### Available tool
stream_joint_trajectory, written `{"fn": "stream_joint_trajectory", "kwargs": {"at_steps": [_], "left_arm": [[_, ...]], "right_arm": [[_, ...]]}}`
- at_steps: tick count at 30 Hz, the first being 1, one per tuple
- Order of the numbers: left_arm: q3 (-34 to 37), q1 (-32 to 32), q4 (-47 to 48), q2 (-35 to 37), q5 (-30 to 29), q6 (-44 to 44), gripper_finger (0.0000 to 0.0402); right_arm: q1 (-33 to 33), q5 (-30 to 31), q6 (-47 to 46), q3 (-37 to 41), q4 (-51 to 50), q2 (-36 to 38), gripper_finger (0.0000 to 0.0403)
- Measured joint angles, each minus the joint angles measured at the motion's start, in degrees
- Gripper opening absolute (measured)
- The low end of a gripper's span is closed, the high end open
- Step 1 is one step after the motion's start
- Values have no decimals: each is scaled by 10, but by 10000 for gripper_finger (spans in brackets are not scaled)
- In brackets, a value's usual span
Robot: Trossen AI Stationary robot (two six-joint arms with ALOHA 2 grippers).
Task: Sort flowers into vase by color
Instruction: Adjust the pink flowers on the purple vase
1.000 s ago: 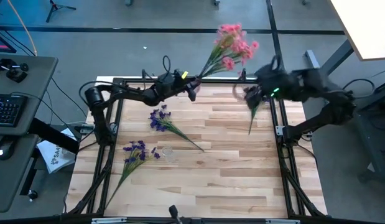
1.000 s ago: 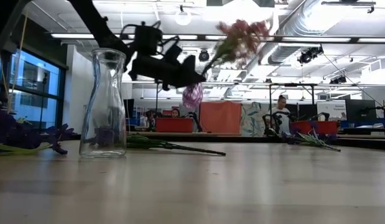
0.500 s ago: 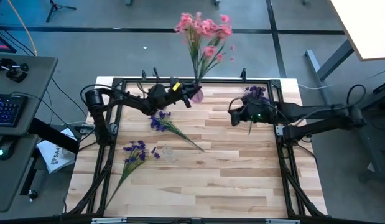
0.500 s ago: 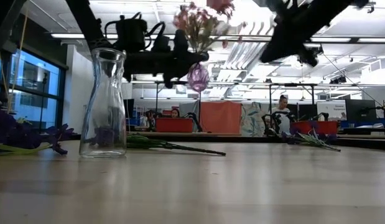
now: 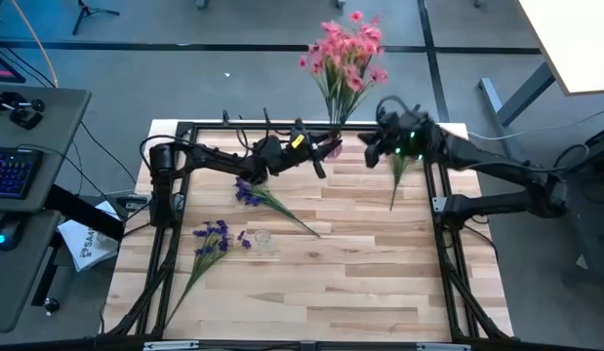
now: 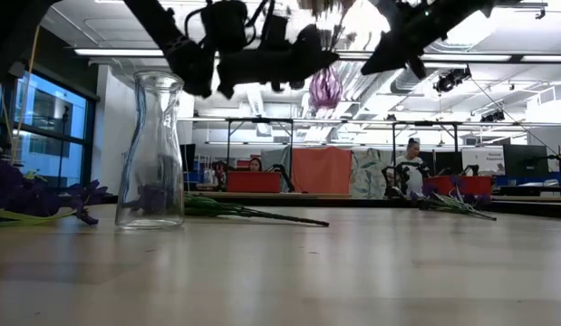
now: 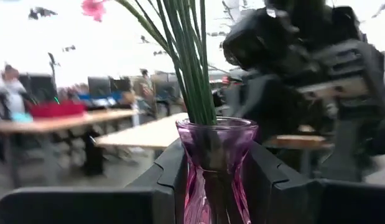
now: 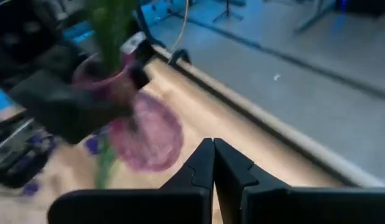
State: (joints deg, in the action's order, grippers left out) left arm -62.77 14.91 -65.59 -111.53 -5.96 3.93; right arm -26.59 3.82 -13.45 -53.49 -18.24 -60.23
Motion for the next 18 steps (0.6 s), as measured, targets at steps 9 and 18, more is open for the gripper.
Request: {"fn": "stream_joint_trajectory", "kwargs": {"at_steps": [9, 18], "left_arm": [[-47, -25, 125, 40, -79, 184, 83], [-45, 39, 93, 38, 13, 23, 83]], "right_arm": [[-89, -164, 99, -76, -4, 0, 0], [-98, -193, 77, -77, 52, -6, 0]]}}
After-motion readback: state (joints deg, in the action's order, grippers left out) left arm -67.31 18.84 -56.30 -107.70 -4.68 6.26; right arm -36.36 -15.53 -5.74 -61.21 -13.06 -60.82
